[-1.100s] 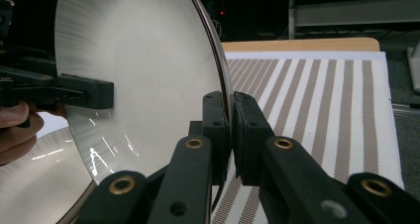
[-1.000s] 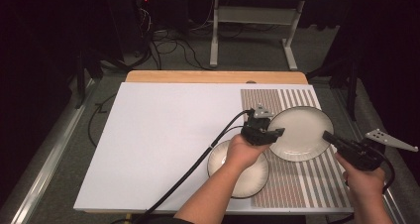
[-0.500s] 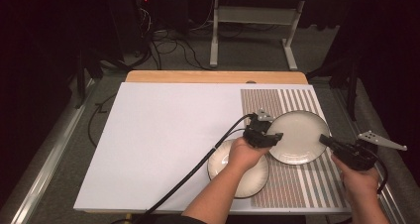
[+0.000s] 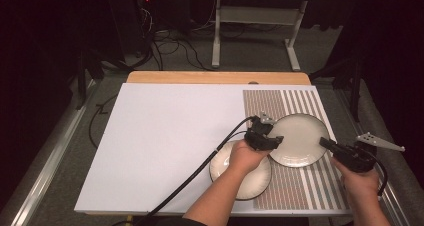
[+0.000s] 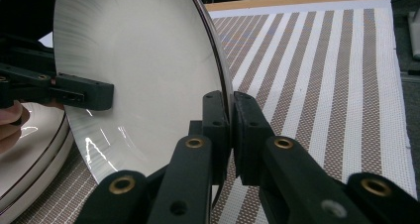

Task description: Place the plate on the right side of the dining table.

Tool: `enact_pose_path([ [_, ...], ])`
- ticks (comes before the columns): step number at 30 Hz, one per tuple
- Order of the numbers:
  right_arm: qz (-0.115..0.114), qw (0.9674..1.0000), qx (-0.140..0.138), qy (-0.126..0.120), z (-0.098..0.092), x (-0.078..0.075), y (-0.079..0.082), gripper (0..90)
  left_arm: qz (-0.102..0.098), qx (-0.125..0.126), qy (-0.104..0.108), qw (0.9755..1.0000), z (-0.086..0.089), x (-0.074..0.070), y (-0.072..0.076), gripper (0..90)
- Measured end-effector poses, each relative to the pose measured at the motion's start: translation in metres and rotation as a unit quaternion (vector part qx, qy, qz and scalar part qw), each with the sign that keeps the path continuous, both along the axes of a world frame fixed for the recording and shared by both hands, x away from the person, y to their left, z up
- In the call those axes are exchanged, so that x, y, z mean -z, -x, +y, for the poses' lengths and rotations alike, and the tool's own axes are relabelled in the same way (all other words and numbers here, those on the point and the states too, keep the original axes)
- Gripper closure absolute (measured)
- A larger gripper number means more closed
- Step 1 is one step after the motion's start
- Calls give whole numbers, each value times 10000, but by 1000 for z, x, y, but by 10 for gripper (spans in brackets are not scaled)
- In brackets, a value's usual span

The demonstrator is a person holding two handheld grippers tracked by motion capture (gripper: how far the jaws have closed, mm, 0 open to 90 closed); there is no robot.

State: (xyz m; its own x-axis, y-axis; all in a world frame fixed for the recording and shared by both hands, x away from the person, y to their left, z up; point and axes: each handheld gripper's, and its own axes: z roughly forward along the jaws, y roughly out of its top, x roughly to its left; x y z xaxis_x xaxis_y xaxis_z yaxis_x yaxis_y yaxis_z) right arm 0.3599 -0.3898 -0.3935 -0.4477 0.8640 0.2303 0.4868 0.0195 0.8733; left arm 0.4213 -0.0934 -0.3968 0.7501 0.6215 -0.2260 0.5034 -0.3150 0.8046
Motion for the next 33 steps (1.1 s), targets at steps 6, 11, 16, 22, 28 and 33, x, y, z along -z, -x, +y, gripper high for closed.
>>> enact_pose_path([
  [6, -46, 9999, 44, 93, 4, -1, 0, 877, -173, -192, -121, 9996, -1, -2, 1, 517],
  [11, -26, 9999, 57, 88, 4, 0, -1, 877, -410, -260, -181, 9987, 5, -12, 6, 425],
  [16, -37, 9999, 62, 111, 4, 0, -2, 876, -438, -252, -9, 9987, 17, -16, 10, 395],
  [22, -19, 9999, 79, 118, 5, 0, -2, 875, -530, -177, 171, 9983, 37, -19, 18, 355],
  [28, 17, 9998, 103, 139, 4, 1, -3, 873, -650, -212, 272, 9973, 64, -23, 27, 306],
  [33, 37, 9998, 146, 154, 5, 1, -4, 870, -746, -318, 385, 9960, 90, -23, 35, 237],
])
